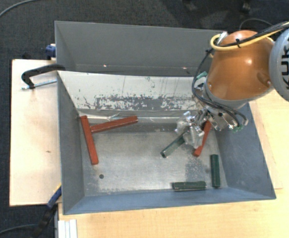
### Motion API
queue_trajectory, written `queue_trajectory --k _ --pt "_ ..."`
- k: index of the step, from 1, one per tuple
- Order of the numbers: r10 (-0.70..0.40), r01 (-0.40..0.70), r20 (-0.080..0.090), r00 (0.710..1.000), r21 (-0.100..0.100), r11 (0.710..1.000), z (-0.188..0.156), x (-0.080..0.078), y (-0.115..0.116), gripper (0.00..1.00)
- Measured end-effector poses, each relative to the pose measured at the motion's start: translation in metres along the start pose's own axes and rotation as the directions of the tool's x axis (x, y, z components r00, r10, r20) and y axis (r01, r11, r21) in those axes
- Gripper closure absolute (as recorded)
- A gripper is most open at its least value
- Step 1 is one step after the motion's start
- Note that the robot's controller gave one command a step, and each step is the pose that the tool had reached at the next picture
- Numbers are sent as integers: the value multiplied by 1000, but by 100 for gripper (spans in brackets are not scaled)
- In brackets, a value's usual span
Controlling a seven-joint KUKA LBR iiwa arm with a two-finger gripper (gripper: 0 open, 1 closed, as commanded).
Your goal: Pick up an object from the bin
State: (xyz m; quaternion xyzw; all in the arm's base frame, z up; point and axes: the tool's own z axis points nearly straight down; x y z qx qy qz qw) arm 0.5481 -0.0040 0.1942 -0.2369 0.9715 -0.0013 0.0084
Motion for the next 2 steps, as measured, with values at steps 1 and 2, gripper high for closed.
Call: queue_trajectory --k 1,2 --pt "-77 77 -1 997 1 997 -85 12 -13 100" --pt "-180 180 -5 984 -4 984 -80 -31 -30 100"
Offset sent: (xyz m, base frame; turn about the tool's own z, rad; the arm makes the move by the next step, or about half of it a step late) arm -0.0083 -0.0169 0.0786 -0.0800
